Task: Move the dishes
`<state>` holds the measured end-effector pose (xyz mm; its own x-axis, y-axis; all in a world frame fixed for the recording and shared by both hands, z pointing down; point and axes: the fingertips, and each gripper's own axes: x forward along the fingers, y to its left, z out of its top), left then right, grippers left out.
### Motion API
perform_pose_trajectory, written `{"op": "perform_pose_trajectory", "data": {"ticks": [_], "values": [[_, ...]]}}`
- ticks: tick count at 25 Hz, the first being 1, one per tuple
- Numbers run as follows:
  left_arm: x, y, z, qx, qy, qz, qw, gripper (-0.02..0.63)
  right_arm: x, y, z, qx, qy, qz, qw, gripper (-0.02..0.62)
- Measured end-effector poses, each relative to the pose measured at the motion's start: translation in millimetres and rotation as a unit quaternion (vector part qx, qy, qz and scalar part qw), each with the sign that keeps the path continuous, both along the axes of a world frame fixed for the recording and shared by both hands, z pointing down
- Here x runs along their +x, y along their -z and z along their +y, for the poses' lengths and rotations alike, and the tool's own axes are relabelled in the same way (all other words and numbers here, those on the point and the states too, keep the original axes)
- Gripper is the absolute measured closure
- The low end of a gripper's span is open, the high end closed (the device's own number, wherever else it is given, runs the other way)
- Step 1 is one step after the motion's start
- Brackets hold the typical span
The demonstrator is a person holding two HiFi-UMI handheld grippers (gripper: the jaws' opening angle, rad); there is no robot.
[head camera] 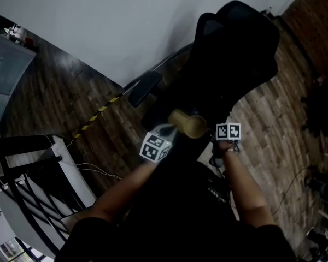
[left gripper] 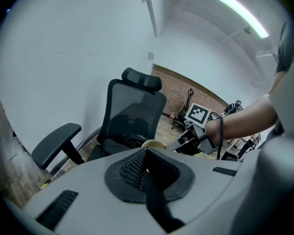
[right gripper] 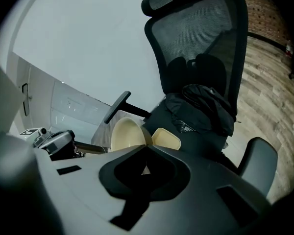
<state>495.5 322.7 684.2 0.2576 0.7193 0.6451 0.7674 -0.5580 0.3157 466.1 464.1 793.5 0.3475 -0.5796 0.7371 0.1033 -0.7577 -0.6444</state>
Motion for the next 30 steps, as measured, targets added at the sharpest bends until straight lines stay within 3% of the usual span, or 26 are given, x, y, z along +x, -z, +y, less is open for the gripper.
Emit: {"op": "perform_pose_trajectory", "data": {"ticks": [5,13,17,23,30], "values": [[-14,8,-3,-0.003,0.043,0.019,0.9989,0.615,-5,11,3,0.002,0.03,0.011,1.0,0.578],[-55,27,-42,0.0,0.128,0.021,0.9915,0.615,-8,40,-37,0.015,0.103,0.013,0.994,0.578],[-74,48,-83,-0.003,0.18,0.024,0.9835,0.615,-11,67,-75,0.004,0.154,0.018,0.988,0.578],[-103,52,-141,-0.006,0.246,0.032,0.9688,0.615,-25,64,-139,-0.013,0.235,0.022,0.972,0.578],[-165,56,-223,-0.009,0.312,0.027,0.9497,0.615,-72,67,-229,-0.019,0.302,0.02,0.953,0.578]]}}
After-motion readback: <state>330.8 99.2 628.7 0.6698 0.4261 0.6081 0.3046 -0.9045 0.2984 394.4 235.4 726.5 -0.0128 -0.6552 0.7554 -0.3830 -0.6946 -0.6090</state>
